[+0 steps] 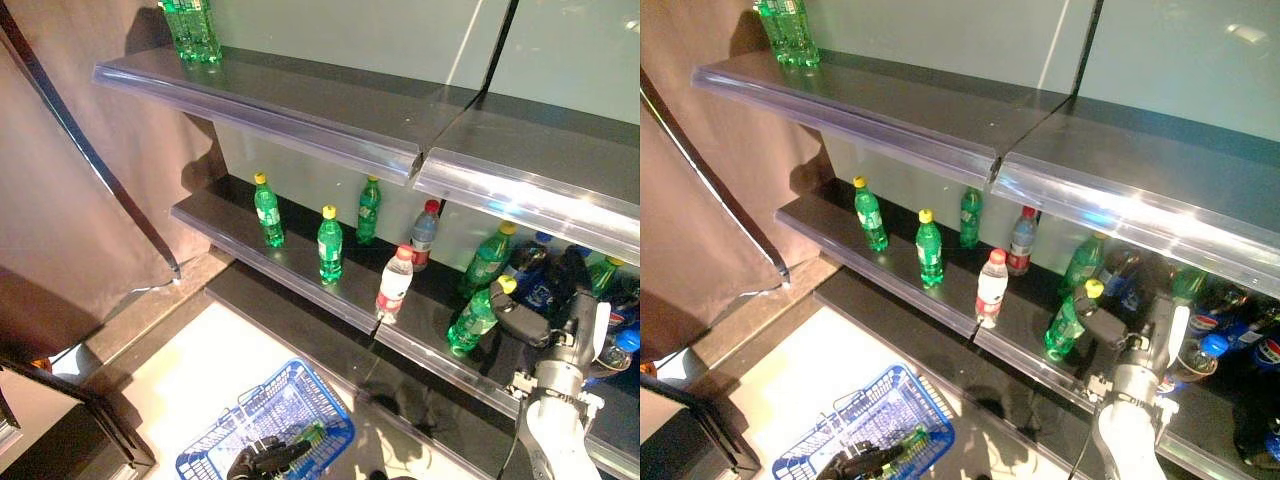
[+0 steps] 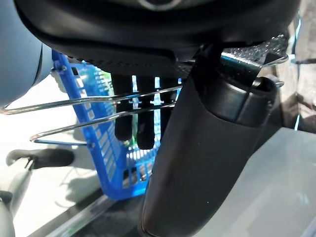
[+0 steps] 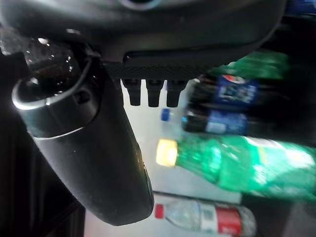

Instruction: Pick up the drink and place into the basket.

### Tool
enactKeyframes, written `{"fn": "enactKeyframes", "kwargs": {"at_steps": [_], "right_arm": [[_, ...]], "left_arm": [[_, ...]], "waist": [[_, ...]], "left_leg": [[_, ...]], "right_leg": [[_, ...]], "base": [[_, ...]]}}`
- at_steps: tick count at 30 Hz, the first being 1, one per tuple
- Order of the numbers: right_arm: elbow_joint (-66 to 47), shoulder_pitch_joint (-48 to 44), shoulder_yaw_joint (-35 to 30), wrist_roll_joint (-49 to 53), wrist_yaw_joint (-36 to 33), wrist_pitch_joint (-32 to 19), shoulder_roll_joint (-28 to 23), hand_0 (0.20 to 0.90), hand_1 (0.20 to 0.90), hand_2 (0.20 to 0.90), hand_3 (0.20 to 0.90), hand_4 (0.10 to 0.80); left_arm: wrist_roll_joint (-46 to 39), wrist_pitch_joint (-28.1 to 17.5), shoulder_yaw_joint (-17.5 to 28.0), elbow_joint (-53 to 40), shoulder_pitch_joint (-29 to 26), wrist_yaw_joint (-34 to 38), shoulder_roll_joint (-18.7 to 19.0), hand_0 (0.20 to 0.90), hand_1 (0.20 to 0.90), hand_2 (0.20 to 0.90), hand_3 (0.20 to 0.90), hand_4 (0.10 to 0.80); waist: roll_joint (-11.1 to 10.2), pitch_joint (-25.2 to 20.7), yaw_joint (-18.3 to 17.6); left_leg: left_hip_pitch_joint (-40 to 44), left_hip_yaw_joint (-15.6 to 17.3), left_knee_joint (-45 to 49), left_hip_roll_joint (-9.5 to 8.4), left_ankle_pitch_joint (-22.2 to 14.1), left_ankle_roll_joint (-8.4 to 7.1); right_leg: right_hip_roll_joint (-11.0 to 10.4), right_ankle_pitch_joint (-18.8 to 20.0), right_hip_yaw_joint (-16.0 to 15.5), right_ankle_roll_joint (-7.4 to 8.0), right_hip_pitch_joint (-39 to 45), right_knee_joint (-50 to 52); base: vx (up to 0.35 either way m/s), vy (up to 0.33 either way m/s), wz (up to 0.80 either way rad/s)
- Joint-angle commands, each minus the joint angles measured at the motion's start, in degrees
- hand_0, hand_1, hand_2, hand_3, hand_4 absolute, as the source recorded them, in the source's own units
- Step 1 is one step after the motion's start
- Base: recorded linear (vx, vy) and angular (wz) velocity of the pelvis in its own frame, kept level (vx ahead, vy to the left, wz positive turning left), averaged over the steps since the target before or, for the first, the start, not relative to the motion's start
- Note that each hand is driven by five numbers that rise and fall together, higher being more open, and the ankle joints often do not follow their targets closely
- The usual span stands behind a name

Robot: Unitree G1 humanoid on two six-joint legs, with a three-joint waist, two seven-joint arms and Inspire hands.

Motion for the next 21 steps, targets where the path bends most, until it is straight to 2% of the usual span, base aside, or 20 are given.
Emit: {"fn": "enactKeyframes", "kwargs": {"at_steps": [1,8,15,17,21], "right_arm": [[-3.1,-6.3,-1.9,1.5,2.2,-5.4,0.0,0.9,0.9,0.9,0.9,0.8],[-0.3,-9.4,-0.4,-0.4,-1.2,-7.1,0.6,0.9,0.9,0.9,0.9,0.8],[-0.2,-10.4,-0.4,-1.5,-4.2,-7.4,0.5,0.9,0.9,0.9,0.9,0.8],[-0.3,-10.1,-0.5,-3.2,-8.0,-8.4,0.7,0.9,0.9,0.9,0.9,0.8],[0.4,-10.3,-1.4,-3.7,-11.2,-9.4,0.9,0.9,0.9,0.9,0.9,0.8]], "left_arm": [[-2.9,-7.2,-0.1,-7.4,-0.6,-0.5,3.9,0.3,0.3,0.3,0.2,0.1],[-6.4,-7.2,-2.9,-15.6,-2.6,1.3,4.4,0.3,0.3,0.3,0.2,0.1],[-7.4,-7.5,-4.2,-17.2,-2.4,1.4,4.5,0.3,0.3,0.3,0.2,0.1],[-7.6,-8.0,-4.5,-17.1,-1.9,1.4,4.4,0.3,0.3,0.3,0.2,0.1],[-8.0,-8.5,-4.9,-17.4,-1.8,1.4,4.5,0.3,0.3,0.3,0.2,0.1]], "waist": [[-1.1,3.4,2.6],[-0.2,6.2,3.3],[0.1,7.6,3.5],[0.1,8.2,3.4],[0.3,9.4,3.4]], "left_leg": [[1.1,-1.4,4.5,-1.34,-7.9,3.56],[-0.9,-2.5,5.0,-1.98,-7.4,3.74],[-2.1,-2.9,5.6,-2.03,-7.0,3.63],[-2.7,-2.8,6.3,-1.93,-7.0,3.6],[-3.8,-3.1,7.3,-2.08,-6.9,3.61]], "right_leg": [[-0.6,-1.1,-1.0,-0.08,-5.3,7.3],[-0.6,-0.5,-1.0,-0.22,-6.9,7.6],[-0.6,-0.5,-1.2,-0.24,-7.8,7.9],[-0.5,-0.6,-1.3,-0.32,-8.3,8.5],[-0.4,-0.8,-1.4,-0.5,-8.9,9.2]], "base": [[-0.067,0.0,0.0],[-0.047,0.004,0.01],[0.0,0.0,0.0],[0.0,0.0,0.0],[0.0,0.0,0.0]]}}
